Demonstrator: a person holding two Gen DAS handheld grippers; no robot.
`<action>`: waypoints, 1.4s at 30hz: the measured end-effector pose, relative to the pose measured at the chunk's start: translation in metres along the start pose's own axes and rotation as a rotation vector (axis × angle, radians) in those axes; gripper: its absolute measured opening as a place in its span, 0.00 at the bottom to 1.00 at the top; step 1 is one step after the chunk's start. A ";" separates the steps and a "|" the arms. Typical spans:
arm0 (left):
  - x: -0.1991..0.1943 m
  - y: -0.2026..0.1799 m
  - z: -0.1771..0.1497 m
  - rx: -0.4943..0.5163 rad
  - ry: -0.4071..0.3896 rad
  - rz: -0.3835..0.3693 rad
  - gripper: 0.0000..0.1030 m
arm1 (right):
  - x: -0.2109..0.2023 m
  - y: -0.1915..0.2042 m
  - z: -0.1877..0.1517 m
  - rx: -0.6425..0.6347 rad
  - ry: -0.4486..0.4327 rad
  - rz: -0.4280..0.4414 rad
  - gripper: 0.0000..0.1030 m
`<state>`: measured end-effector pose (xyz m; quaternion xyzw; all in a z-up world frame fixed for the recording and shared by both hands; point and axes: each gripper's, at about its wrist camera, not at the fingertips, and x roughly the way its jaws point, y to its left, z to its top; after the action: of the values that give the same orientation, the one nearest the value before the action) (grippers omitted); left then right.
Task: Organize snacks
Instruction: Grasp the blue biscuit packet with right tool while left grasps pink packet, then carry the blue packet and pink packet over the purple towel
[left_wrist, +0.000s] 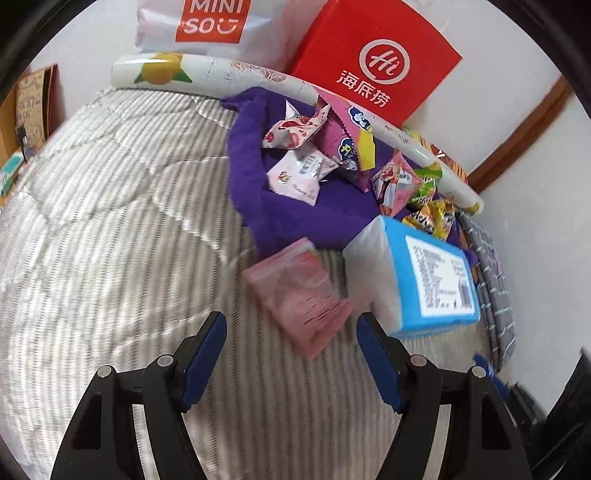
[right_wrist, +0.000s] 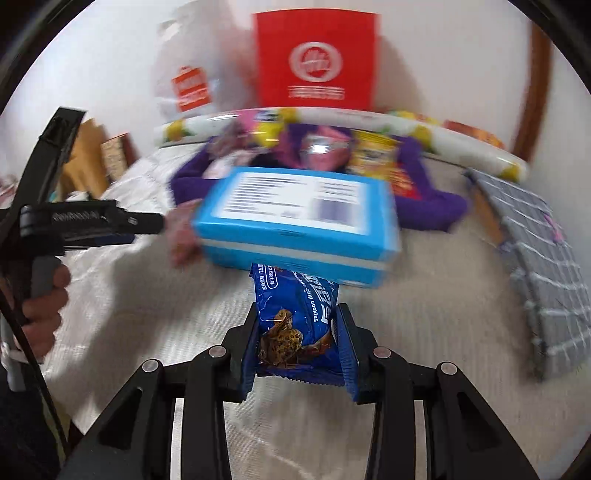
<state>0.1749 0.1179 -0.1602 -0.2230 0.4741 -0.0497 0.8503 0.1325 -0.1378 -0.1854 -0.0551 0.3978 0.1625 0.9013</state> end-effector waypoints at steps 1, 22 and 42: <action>0.003 -0.001 0.002 -0.014 0.003 -0.007 0.69 | 0.000 -0.011 -0.002 0.024 0.002 -0.004 0.37; 0.035 -0.021 0.012 0.002 -0.016 0.099 0.51 | 0.023 -0.053 -0.027 0.109 0.052 -0.002 0.37; -0.010 -0.021 -0.022 0.060 -0.022 0.050 0.45 | 0.003 -0.038 -0.032 0.117 0.044 -0.010 0.37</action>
<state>0.1541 0.0948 -0.1531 -0.1862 0.4684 -0.0404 0.8627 0.1253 -0.1803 -0.2107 -0.0079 0.4262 0.1331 0.8948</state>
